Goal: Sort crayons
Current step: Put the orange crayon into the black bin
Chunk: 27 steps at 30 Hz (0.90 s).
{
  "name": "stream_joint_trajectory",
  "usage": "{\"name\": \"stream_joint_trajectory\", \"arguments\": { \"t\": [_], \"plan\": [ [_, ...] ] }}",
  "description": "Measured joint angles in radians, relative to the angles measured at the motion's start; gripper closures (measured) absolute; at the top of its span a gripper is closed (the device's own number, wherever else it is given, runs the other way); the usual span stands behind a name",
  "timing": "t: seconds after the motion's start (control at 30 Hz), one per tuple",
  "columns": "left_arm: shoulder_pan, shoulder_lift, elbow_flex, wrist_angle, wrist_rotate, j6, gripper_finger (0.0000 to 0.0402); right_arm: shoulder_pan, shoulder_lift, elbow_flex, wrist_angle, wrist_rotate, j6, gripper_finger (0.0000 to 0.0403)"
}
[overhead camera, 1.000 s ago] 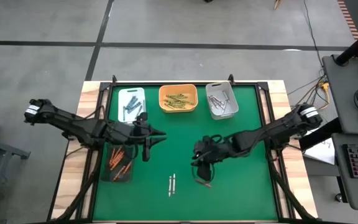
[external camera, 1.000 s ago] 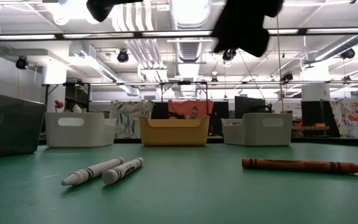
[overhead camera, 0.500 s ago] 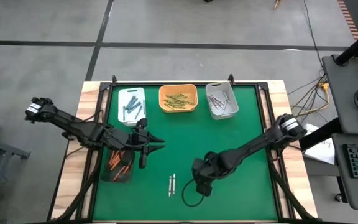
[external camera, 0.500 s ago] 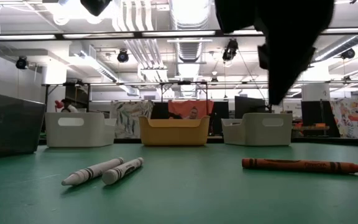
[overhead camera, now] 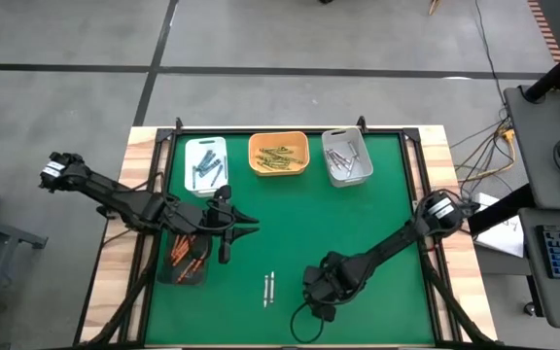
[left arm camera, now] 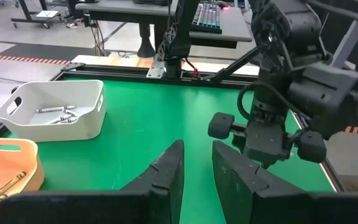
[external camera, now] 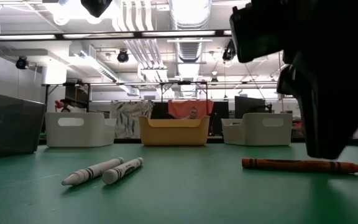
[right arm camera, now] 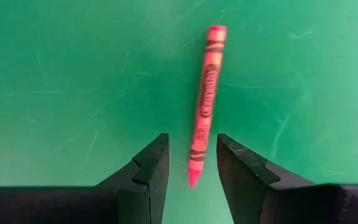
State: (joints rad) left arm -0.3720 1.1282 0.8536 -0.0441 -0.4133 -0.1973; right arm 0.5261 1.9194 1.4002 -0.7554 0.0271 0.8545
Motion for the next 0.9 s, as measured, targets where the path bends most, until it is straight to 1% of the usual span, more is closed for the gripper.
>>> {"name": "stream_joint_trajectory", "arguments": {
  "t": [0.17,0.3,0.47,0.7,0.83,0.9],
  "plan": [
    [0.0,0.0,0.0,0.01,0.0,0.0,0.0336,0.0,0.04,0.0,0.009,0.025,0.001,0.028],
    [0.0,0.012,0.0,0.018,0.0,0.0,0.0336,0.001,0.063,0.002,0.013,0.037,0.01,0.029],
    [0.0,0.031,0.0,0.025,0.0,0.0,0.0336,0.001,0.083,0.002,0.017,0.04,0.01,0.0322],
    [0.0,0.038,0.0,0.045,0.0,0.0,0.0336,0.007,0.079,0.001,0.015,0.044,-0.005,0.0384],
    [-0.001,0.034,0.0,0.045,0.001,0.0,0.0336,0.008,0.047,-0.002,0.013,0.055,-0.021,0.0389],
    [-0.003,0.034,0.0,0.044,0.001,0.0,0.0336,0.009,0.022,-0.006,0.001,0.089,-0.037,0.0389]
  ]
}}
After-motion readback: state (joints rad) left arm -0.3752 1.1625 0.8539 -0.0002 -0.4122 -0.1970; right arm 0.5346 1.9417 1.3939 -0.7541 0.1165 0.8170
